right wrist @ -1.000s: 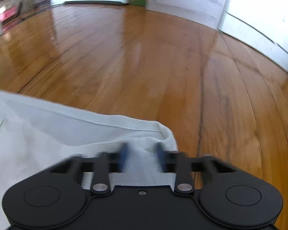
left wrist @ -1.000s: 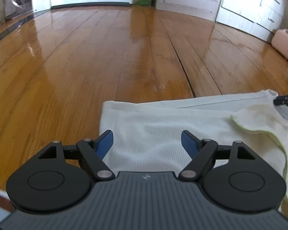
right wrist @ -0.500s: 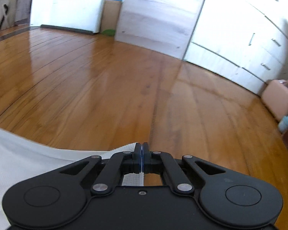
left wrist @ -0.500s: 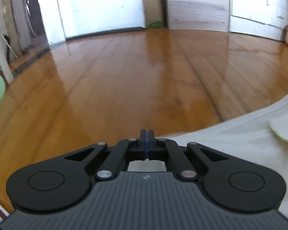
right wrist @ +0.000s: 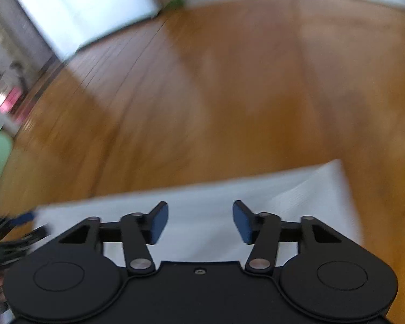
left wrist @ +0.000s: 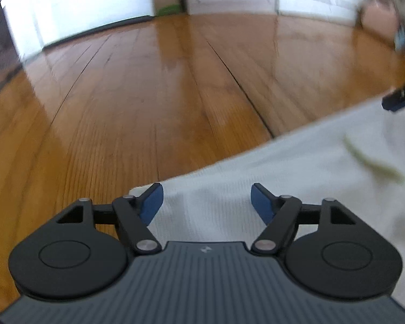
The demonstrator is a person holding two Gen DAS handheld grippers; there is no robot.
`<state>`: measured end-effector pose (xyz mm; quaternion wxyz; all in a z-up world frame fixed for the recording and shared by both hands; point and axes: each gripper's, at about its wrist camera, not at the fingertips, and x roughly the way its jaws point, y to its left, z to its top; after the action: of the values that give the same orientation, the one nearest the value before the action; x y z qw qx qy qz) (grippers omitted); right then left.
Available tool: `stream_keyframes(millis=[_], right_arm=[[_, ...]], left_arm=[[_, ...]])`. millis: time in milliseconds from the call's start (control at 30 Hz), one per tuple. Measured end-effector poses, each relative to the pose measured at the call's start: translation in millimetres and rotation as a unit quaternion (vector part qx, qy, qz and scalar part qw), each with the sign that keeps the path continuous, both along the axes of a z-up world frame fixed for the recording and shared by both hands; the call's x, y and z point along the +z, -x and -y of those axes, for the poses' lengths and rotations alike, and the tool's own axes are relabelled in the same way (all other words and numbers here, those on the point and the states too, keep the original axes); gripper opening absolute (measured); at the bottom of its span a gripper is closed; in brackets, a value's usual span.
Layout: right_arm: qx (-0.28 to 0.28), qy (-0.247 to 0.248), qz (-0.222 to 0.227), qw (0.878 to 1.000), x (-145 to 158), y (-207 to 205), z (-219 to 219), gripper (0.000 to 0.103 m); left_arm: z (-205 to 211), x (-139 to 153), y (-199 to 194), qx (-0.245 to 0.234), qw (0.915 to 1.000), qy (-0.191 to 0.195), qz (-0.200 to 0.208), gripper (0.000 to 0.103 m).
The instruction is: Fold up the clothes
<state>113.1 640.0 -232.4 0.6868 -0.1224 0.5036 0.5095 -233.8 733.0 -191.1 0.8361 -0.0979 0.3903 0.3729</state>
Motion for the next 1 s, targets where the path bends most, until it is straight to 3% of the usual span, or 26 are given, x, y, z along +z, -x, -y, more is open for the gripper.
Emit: stream_keyframes(millis=[67, 167, 200, 267, 300, 333, 367, 400, 500, 633, 733, 767, 833, 867, 900, 933, 967, 1000], right_arm=[[0.042, 0.023, -0.004, 0.999, -7.2, 25.9, -15.5, 0.064], [0.093, 0.038, 0.004, 0.995, -15.3, 59.4, -31.4, 0.065], [0.099, 0.037, 0.009, 0.994, -16.8, 69.2, -32.7, 0.075], [0.102, 0.025, 0.036, 0.994, -20.0, 87.1, -32.5, 0.085], [0.105, 0.02, 0.065, 0.992, -21.3, 97.6, -31.4, 0.079], [0.116, 0.021, 0.118, 0.986, -22.1, 112.0, -29.8, 0.07], [0.127, 0.02, 0.161, 0.979, -22.2, 123.9, -28.3, 0.047], [0.138, 0.014, 0.188, 0.972, -20.9, 131.1, -27.0, 0.008], [0.164, -0.006, 0.262, 0.951, -15.9, 149.8, -23.5, 0.006], [0.115, -0.055, 0.28, 0.952, 1.4, 136.4, -27.8, 0.006], [0.12, -0.063, 0.312, 0.94, -0.6, 138.1, -40.4, 0.006], [0.122, -0.055, 0.325, 0.936, -2.9, 139.8, -46.3, 0.008], [0.125, 0.005, 0.358, 0.925, -13.8, 147.8, -64.4, 0.009], [0.117, 0.024, 0.365, 0.923, -15.3, 149.0, -70.6, 0.011], [0.092, 0.016, 0.348, 0.933, -8.7, 143.5, -69.8, 0.024], [0.06, -0.002, 0.319, 0.946, -0.5, 135.6, -65.8, 0.035], [0.028, -0.019, 0.292, 0.956, 6.6, 127.7, -60.7, 0.054], [-0.004, -0.03, 0.268, 0.963, 11.9, 120.5, -53.1, 0.057]], left_arm=[[6.3, -4.4, -5.9, -0.022, 0.9995, -0.018, -0.015, 0.069], [9.7, -2.0, -8.2, -0.032, 0.9992, -0.012, -0.019, 0.0], [11.7, 2.2, -11.1, -0.028, 0.999, -0.017, -0.029, 0.0], [19.2, 14.9, -12.2, -0.029, 0.9984, -0.045, -0.015, 0.0], [21.2, 21.6, -11.4, -0.022, 0.9982, -0.055, -0.003, 0.0], [22.0, 27.4, -9.8, -0.012, 0.9978, -0.065, 0.009, 0.0], [20.4, 31.0, -8.5, -0.003, 0.9972, -0.074, 0.014, 0.0], [17.9, 33.5, -7.5, 0.005, 0.9966, -0.081, 0.017, 0.0], [8.7, 34.8, -3.8, 0.027, 0.9961, -0.079, 0.029, 0.0], [-2.4, 21.6, -2.3, 0.057, 0.9947, -0.084, 0.018, 0.0], [-11.4, 8.2, -7.7, 0.062, 0.9972, 0.004, -0.041, 0.002], [-8.2, 8.1, -6.0, 0.062, 0.9963, 0.018, -0.057, 0.006], [13.4, 21.6, 11.2, 0.059, 0.9965, -0.015, -0.057, 0.019], [25.8, 30.5, 24.1, 0.065, 0.996, -0.03, -0.055, 0.042], [35.3, 38.1, 36.9, 0.075, 0.9953, -0.032, -0.051, 0.065], [42.4, 44.5, 48.3, 0.087, 0.9947, -0.028, -0.047, 0.069], [49.6, 49.6, 60.4, 0.095, 0.9946, -0.019, -0.038, 0.068], [57.0, 53.9, 72.9, 0.1, 0.9945, -0.006, -0.027, 0.069]])
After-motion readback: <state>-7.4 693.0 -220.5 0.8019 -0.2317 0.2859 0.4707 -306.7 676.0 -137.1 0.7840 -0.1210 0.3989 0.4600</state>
